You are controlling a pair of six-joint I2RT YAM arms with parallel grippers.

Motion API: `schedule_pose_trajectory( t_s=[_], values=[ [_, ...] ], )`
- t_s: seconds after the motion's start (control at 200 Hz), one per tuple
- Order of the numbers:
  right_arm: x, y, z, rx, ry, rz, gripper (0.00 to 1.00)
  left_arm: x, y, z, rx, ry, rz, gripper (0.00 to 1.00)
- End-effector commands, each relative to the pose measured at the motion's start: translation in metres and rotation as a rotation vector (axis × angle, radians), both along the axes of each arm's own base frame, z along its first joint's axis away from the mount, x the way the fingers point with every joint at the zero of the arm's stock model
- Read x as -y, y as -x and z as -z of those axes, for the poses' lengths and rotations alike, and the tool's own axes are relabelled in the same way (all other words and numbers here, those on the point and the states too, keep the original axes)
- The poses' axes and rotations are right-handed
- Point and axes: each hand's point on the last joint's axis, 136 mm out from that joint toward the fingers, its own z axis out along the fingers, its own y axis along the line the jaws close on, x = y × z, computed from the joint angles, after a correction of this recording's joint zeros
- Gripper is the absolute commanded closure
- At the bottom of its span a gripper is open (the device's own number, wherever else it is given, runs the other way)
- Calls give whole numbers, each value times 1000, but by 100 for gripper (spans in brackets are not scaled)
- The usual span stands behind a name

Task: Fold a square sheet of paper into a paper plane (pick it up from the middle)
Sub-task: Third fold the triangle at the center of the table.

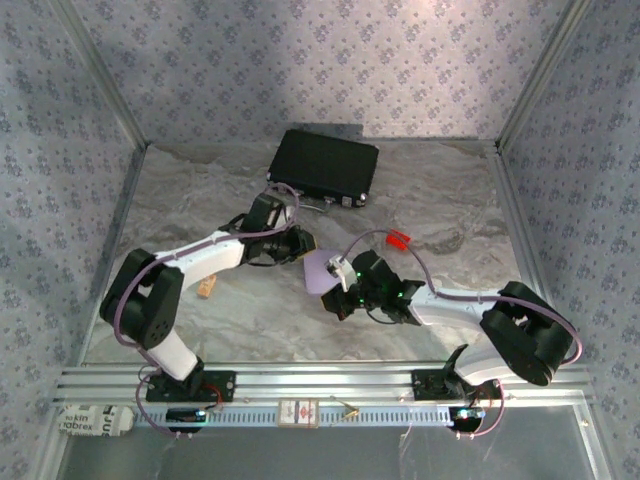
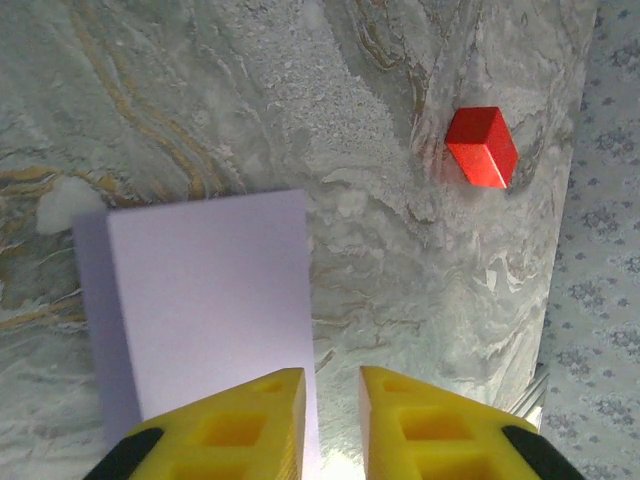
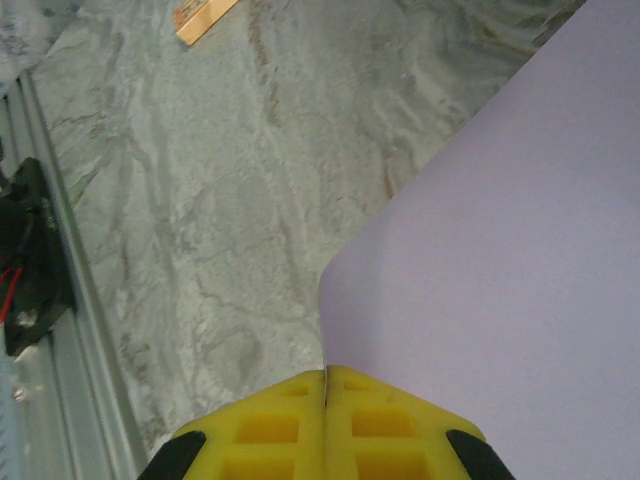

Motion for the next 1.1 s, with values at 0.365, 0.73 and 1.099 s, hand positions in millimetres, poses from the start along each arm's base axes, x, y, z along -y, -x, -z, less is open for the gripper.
schedule_pose_trajectory(
  t_s=[0.365, 0.73, 1.099],
  values=[
    [-3, 10, 14, -94, -18, -20, 98, 28, -4, 37, -102, -25, 153, 88],
    [-2, 6, 17, -103, -9, -7, 98, 20, 9, 88, -197, -120, 209, 91],
    [14, -16, 30, -135, 51, 102, 99, 17, 17, 98, -216, -143, 233, 92]
  ],
)
